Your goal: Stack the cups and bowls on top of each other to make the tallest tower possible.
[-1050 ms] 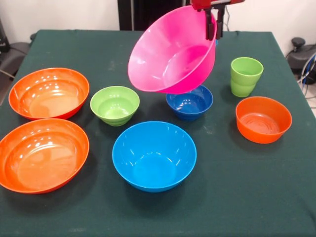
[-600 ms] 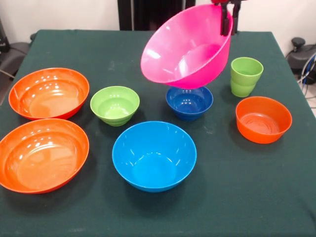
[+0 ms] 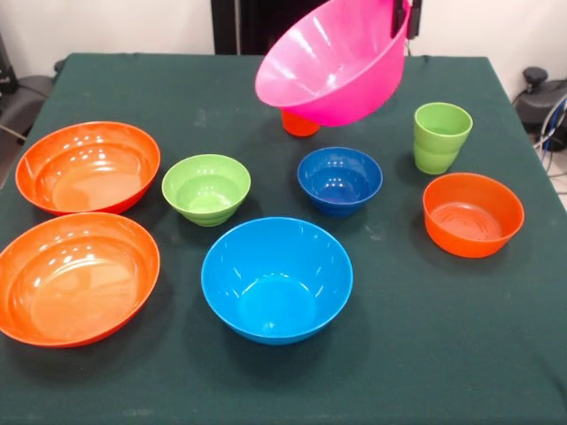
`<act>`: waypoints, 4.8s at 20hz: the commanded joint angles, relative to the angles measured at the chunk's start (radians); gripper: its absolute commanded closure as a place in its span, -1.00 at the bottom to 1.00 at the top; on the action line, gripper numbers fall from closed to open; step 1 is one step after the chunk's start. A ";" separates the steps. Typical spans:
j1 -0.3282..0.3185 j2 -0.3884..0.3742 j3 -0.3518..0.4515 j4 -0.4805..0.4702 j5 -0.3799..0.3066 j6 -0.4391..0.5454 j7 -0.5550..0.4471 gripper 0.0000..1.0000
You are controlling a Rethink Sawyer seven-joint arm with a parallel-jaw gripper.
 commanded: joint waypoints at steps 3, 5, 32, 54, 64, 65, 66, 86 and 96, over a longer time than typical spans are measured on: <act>0.014 0.021 -0.050 0.101 -0.097 -0.123 0.101 1.00; 0.011 0.022 -0.050 0.102 -0.102 -0.127 0.093 1.00; 0.036 0.021 0.063 -0.131 -0.073 0.002 0.017 1.00; 0.020 0.234 0.144 -0.632 -0.039 0.392 -0.130 1.00; 0.015 0.226 0.155 -0.615 -0.065 0.379 -0.109 1.00; 0.014 0.229 0.154 -0.613 -0.060 0.377 -0.098 1.00; 0.009 0.230 0.156 -0.609 -0.053 0.368 -0.090 1.00; -0.106 0.234 0.210 -0.592 -0.124 0.349 -0.198 1.00; -0.164 0.261 0.245 -0.612 -0.153 0.359 -0.223 1.00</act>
